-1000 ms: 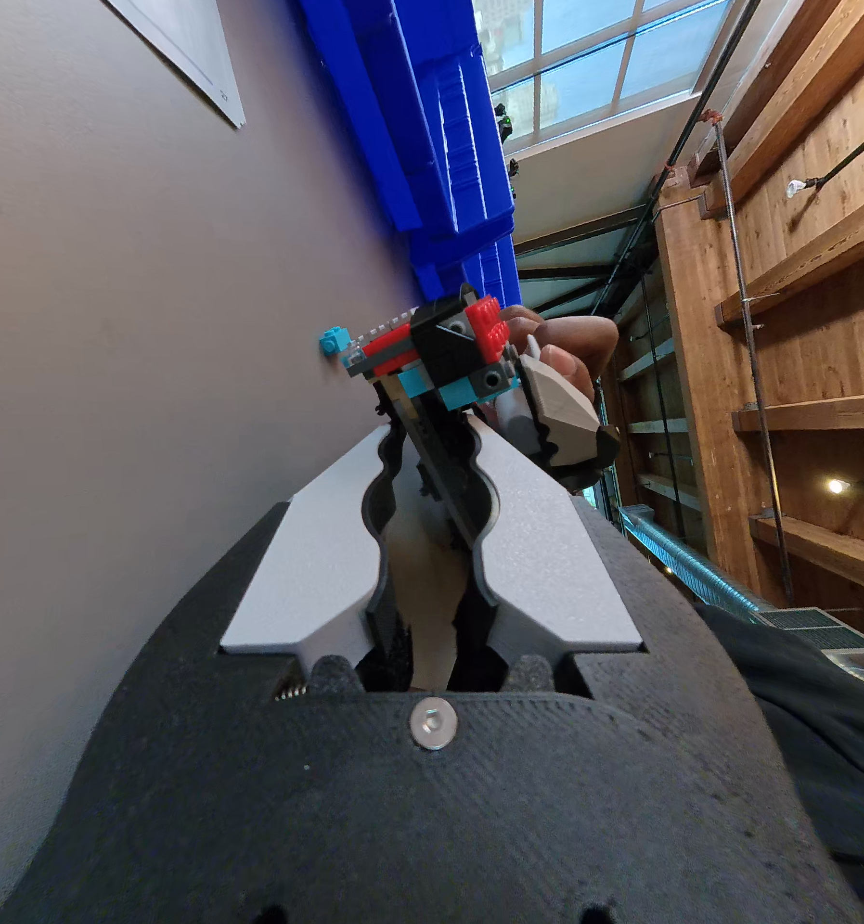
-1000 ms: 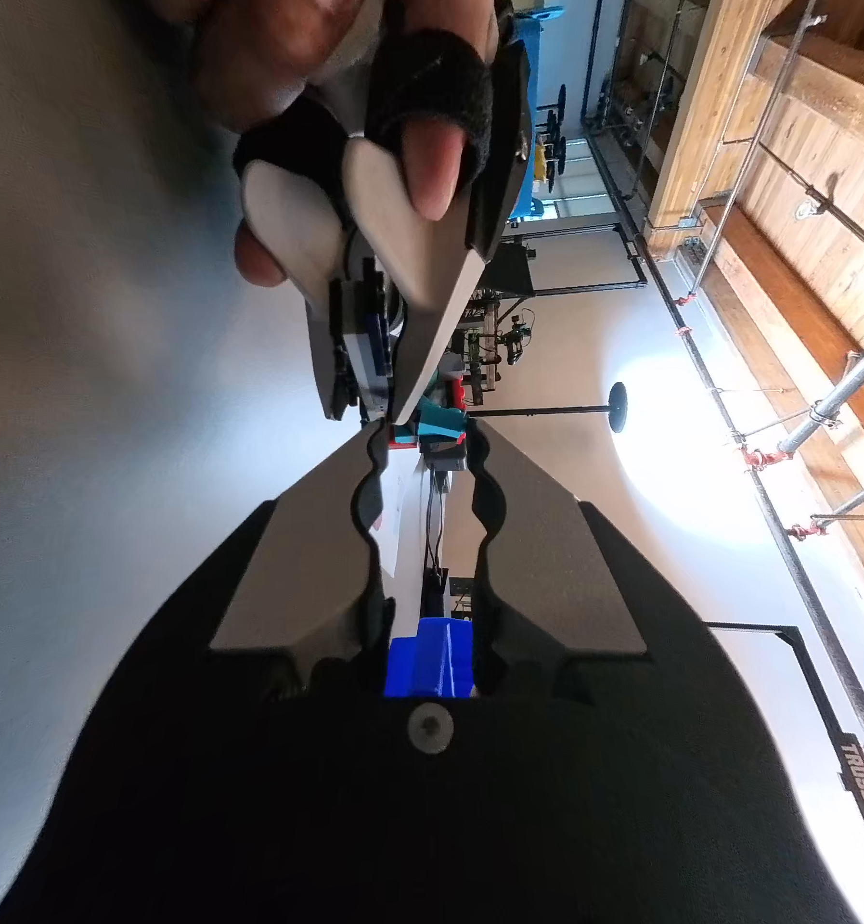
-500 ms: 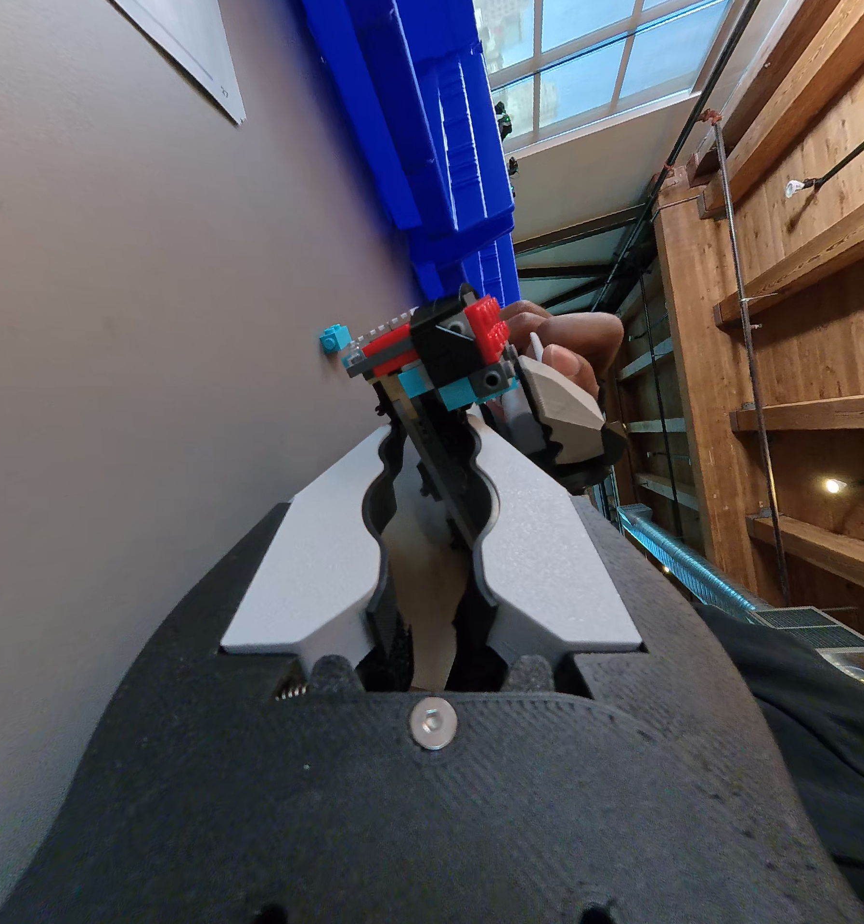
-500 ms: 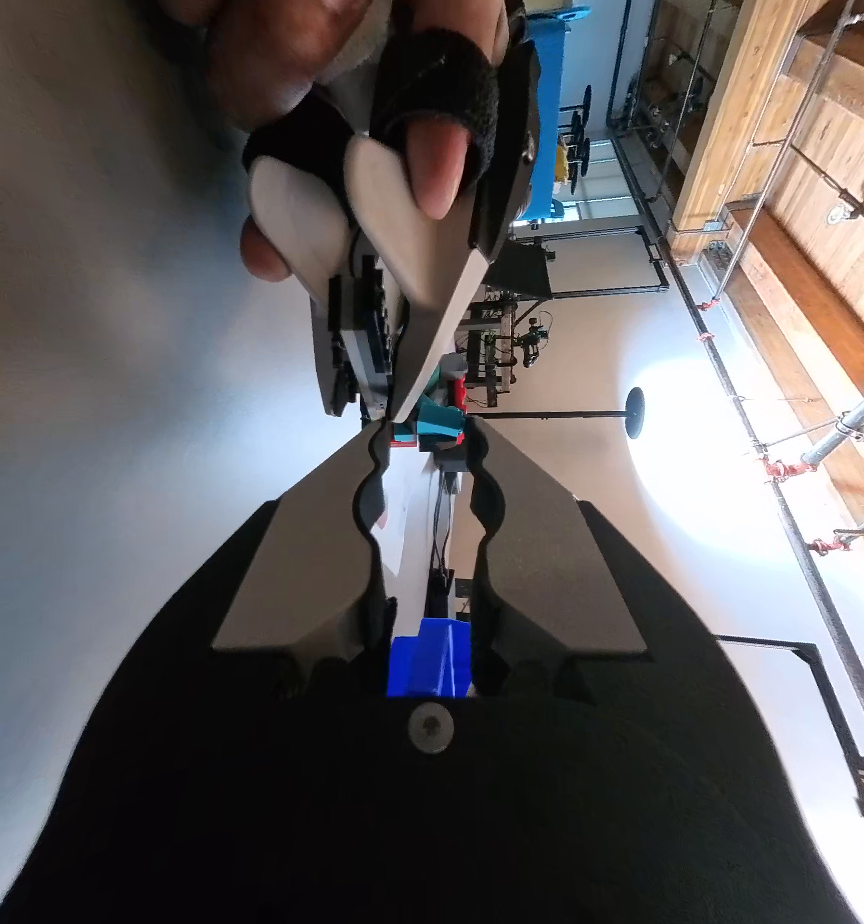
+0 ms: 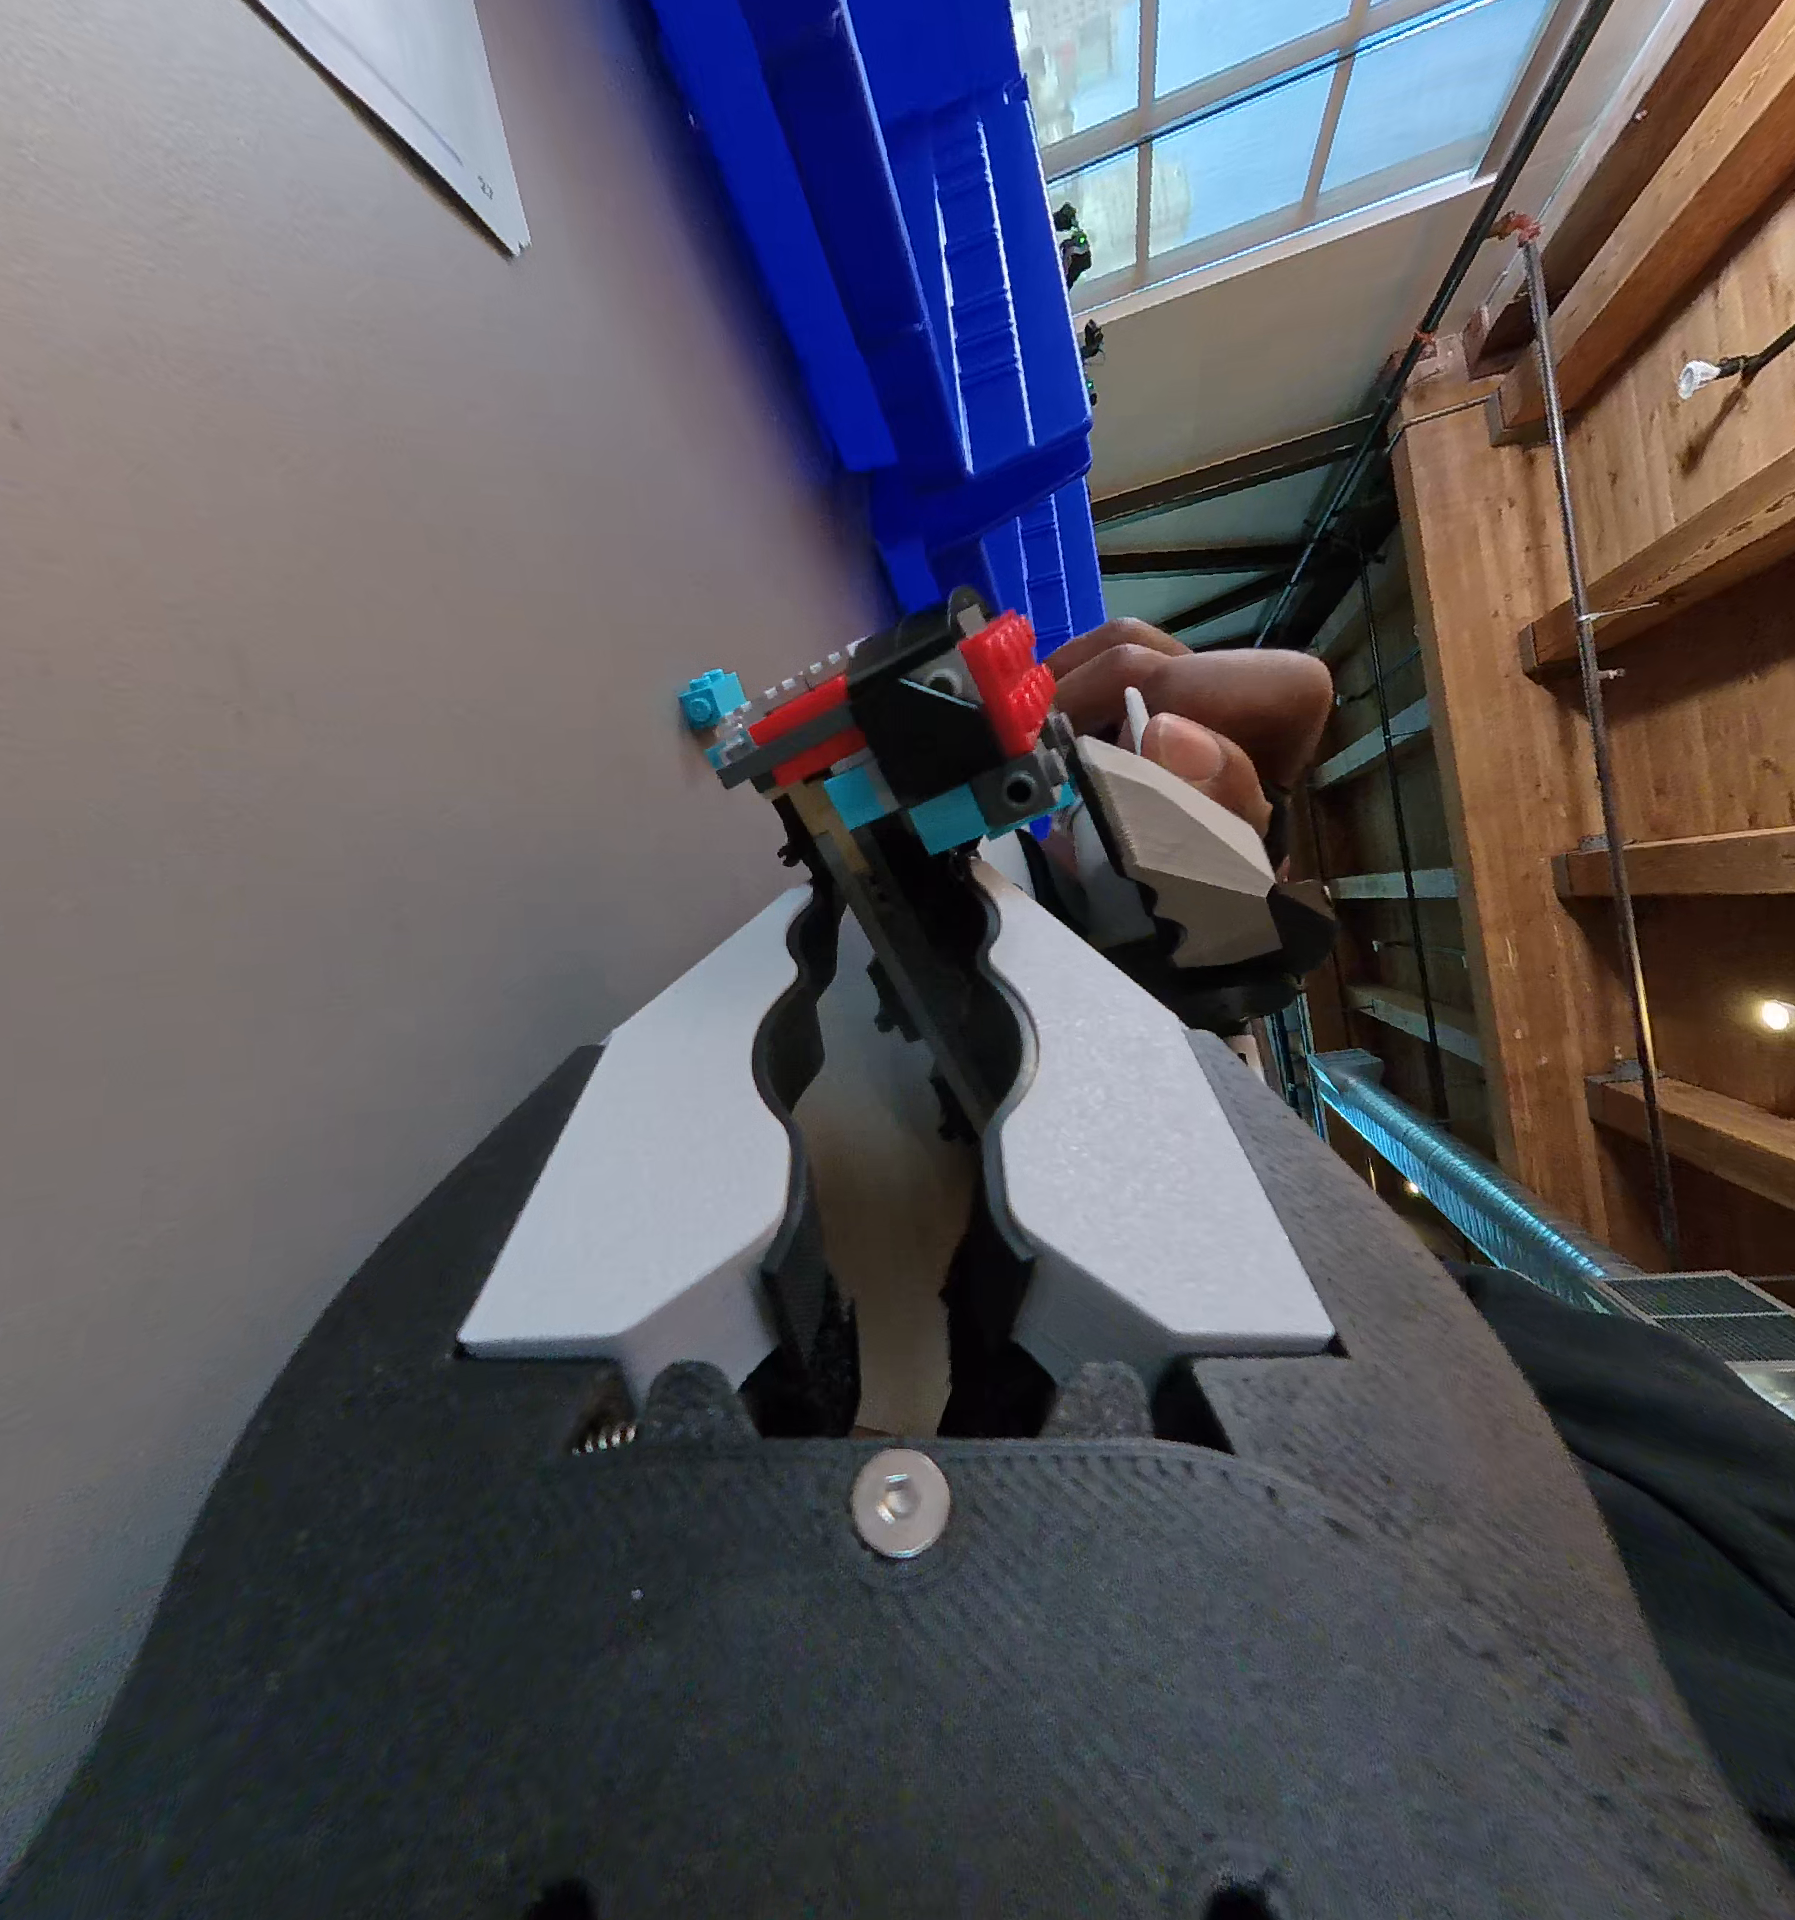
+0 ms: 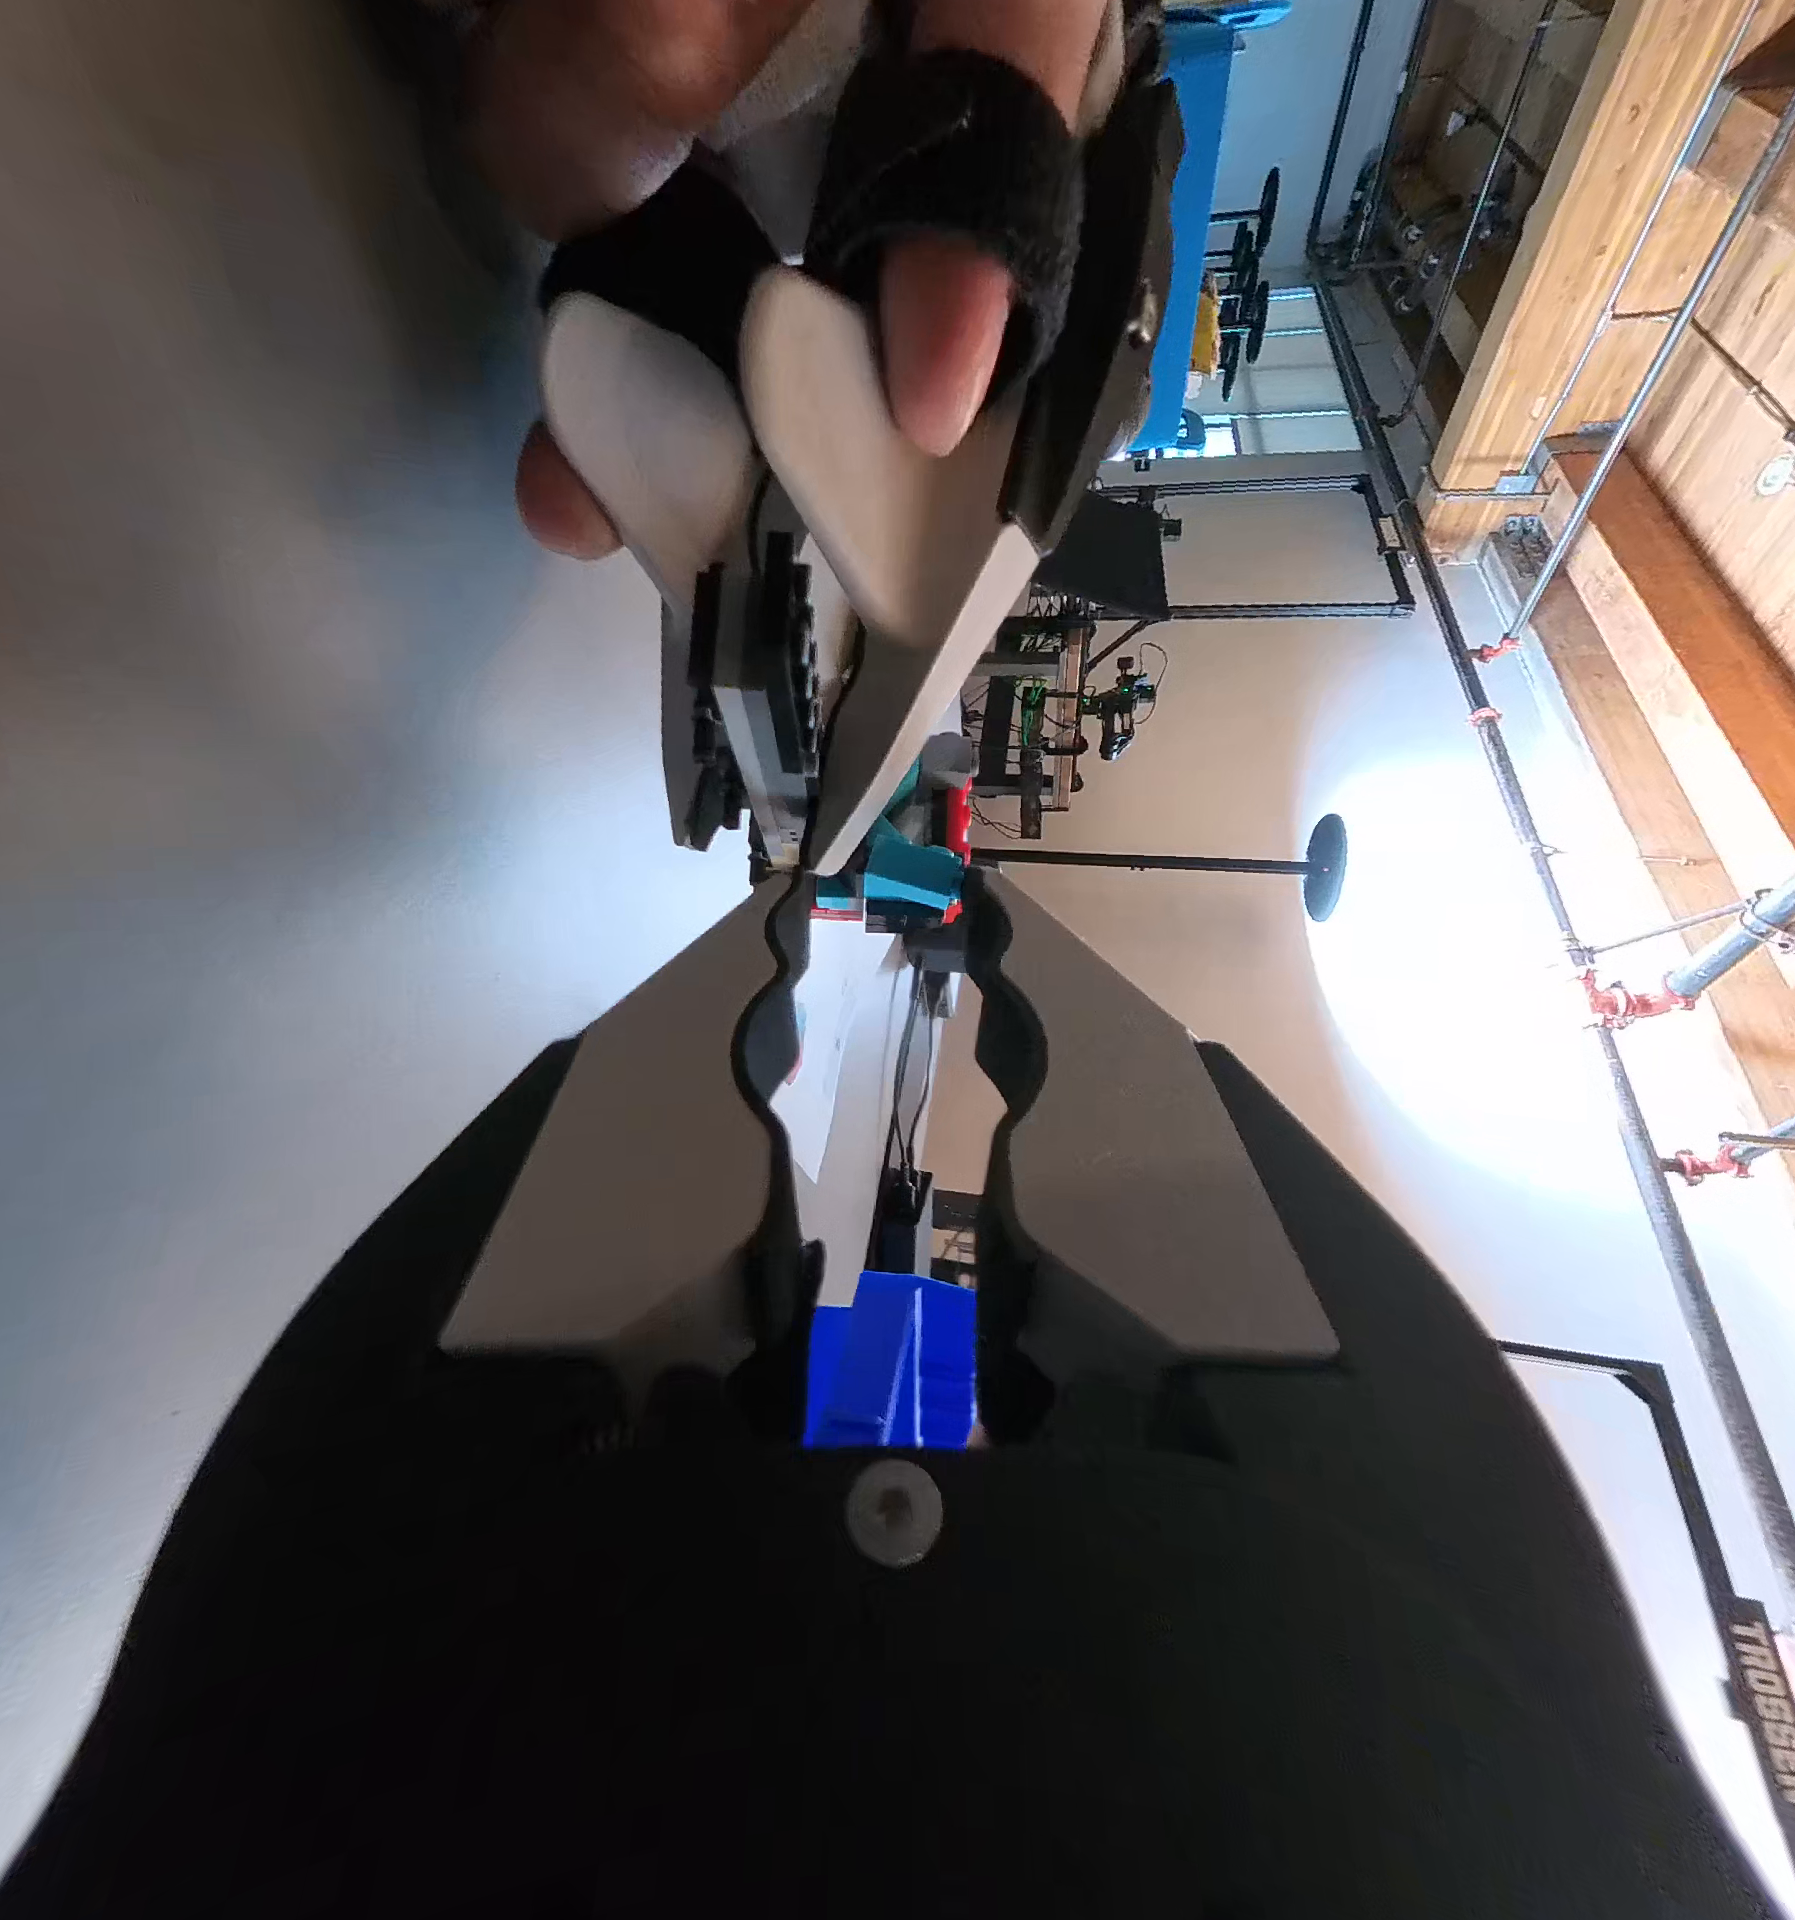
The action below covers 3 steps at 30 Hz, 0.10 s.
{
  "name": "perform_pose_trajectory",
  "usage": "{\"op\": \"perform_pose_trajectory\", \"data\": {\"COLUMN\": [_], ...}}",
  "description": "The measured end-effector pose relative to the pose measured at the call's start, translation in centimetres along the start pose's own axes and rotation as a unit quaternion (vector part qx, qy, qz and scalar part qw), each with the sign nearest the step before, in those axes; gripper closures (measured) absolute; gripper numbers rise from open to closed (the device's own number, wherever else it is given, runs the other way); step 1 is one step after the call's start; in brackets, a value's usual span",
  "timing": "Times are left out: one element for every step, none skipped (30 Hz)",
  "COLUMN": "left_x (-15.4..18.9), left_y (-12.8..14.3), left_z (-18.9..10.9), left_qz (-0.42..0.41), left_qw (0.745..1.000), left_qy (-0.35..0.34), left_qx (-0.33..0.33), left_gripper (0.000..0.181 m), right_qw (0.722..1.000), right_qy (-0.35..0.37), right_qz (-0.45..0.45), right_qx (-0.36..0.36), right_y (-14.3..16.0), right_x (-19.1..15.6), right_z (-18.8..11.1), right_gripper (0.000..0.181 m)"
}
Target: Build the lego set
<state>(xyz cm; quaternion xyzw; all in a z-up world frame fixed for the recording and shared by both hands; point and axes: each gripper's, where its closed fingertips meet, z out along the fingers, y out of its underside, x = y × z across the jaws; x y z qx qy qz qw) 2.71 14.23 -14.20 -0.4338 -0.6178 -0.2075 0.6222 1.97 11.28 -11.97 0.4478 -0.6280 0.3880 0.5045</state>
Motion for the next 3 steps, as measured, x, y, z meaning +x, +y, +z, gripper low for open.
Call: {"op": "perform_pose_trajectory", "data": {"left_x": [-0.03,-0.06,-0.09], "left_y": [0.00,0.00,0.00], "left_z": [0.00,-0.01,0.00], "left_qz": [0.000,0.001,0.000], "left_qw": [1.000,1.000,1.000], "left_qy": [-0.001,-0.002,-0.003], "left_qx": [0.000,0.001,0.001], "left_gripper": [0.159,0.159,0.159], "right_qw": [1.000,1.000,1.000], "right_qy": [0.000,0.001,0.001], "right_qz": [-0.004,-0.009,-0.013], "right_qx": [-0.001,-0.003,-0.004], "right_y": [-0.02,-0.02,-0.01], "right_x": [-0.01,-0.03,-0.04], "right_z": [0.02,0.02,0.05], "right_gripper": [0.151,0.151,0.151]}}
